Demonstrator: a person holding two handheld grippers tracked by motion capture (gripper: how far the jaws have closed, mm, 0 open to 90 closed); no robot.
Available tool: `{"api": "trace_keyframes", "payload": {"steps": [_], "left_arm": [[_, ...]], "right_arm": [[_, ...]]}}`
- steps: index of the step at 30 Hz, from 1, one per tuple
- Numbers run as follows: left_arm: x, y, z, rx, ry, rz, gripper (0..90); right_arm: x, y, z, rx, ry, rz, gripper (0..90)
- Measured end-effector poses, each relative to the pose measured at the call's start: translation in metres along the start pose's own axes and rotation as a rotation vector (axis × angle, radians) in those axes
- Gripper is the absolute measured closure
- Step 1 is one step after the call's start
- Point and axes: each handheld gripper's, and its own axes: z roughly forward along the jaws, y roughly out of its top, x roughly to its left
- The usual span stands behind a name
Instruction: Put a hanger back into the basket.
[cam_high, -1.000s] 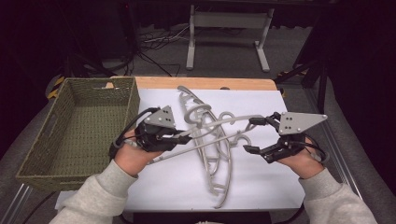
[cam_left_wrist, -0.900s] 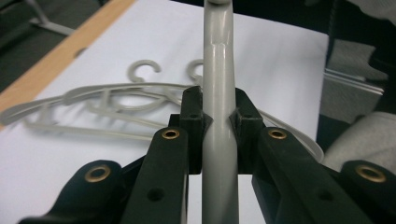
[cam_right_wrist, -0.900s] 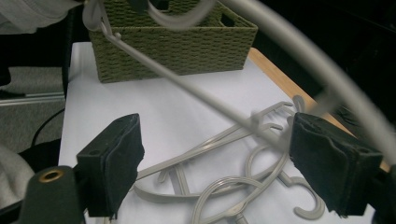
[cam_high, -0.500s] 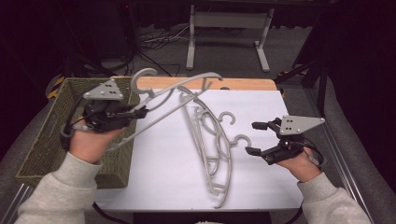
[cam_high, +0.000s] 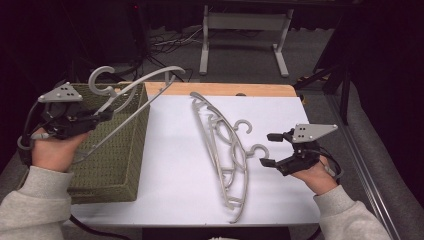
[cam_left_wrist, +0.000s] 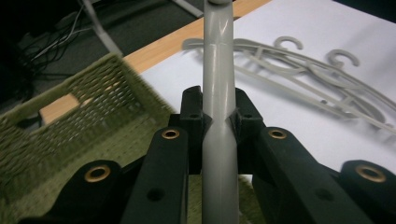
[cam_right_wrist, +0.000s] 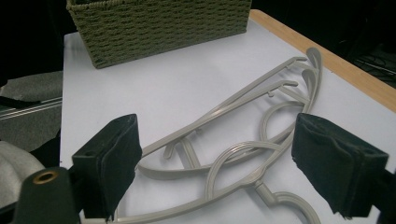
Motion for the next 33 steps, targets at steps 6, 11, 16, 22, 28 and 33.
{"api": "trace_keyframes", "payload": {"steps": [6, 11, 16, 22, 28, 33], "left_arm": [[0.025, -0.019, -0.004, 0.032, 0.065, -0.051, 79.6], [0.040, -0.030, -0.008, 0.054, 0.081, -0.068, 79.6], [0.051, -0.041, -0.009, 0.102, 0.103, -0.086, 79.5], [0.059, -0.055, -0.005, 0.115, 0.109, -0.110, 79.5], [0.062, -0.060, 0.001, 0.144, 0.119, -0.119, 79.4], [0.068, -0.065, 0.008, 0.179, 0.131, -0.141, 79.4]], "right_arm": [[-0.002, -0.006, 0.000, -0.001, -0.005, 0.014, 15.2], [-0.002, -0.008, 0.001, 0.002, 0.003, 0.023, 15.0], [-0.001, -0.007, 0.004, 0.008, 0.011, 0.022, 14.8], [0.000, -0.007, 0.007, 0.011, 0.024, 0.022, 14.7], [-0.001, -0.008, 0.008, 0.012, 0.028, 0.031, 14.4], [0.000, -0.008, 0.010, 0.013, 0.038, 0.026, 14.4]]}}
